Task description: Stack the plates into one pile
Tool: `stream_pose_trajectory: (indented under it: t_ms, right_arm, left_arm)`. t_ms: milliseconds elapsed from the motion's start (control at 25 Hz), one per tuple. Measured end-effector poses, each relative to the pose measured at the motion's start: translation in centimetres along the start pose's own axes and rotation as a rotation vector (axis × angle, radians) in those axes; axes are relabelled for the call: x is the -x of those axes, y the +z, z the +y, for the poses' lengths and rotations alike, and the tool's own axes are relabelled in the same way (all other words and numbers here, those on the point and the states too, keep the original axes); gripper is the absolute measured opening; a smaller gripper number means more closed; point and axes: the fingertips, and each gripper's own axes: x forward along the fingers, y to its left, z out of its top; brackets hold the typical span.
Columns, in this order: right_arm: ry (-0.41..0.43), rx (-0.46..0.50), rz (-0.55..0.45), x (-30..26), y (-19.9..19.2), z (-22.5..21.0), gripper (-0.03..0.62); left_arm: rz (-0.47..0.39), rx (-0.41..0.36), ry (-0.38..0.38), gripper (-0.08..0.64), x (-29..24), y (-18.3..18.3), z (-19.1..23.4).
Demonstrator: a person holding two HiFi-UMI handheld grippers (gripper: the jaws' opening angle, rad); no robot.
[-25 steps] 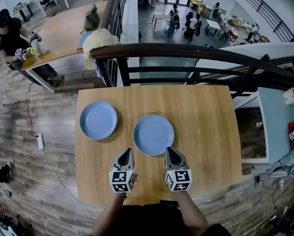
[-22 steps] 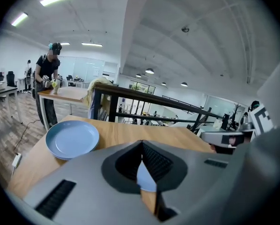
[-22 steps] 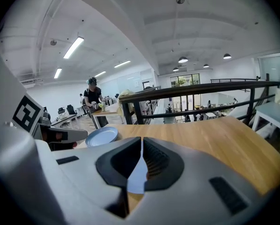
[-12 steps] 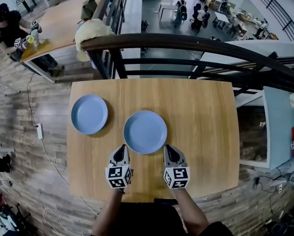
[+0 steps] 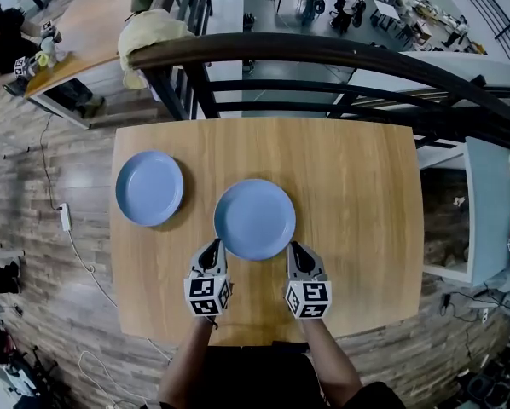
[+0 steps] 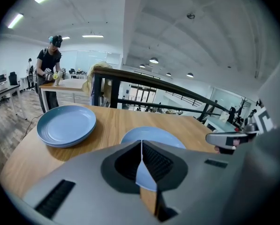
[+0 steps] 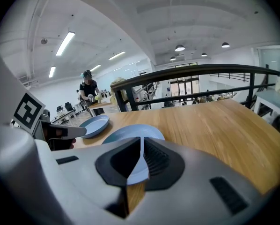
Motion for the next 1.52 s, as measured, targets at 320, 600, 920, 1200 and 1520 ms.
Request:
stream_pose_trajectory:
  t_ms: [320, 600, 920, 1200, 1520]
  right_arm:
    - [-0.042, -0.042, 0.067, -2.2, -2.4, -1.4, 0.040]
    - [-0.068, -0.076, 0.121, -3.0, -4.1, -2.2, 0.118]
    - [-0.092, -0.098, 0.170, -4.3, -5.6, -3.9, 0.141]
    - [-0.083, -0.113, 0.210, -5.6, -6.6, -4.1, 0.144]
    - [-0.079, -0.127, 0.256, -6.7, -7.7, -4.1, 0.144]
  left_arm:
    - [0.080, 0.012, 0.002, 0.028, -2.6, -1.7, 1.9]
    - [0.155, 0.039, -0.015, 0.117, -4.1, -3.8, 2.7]
    - [0.205, 0.038, -0.011, 0.150, -5.9, -4.9, 3.4]
    - [0.251, 0.047, -0.013, 0.155, -7.1, -5.9, 4.0]
    - [0.298, 0.058, -0.028, 0.155, -7.9, -6.9, 4.1]
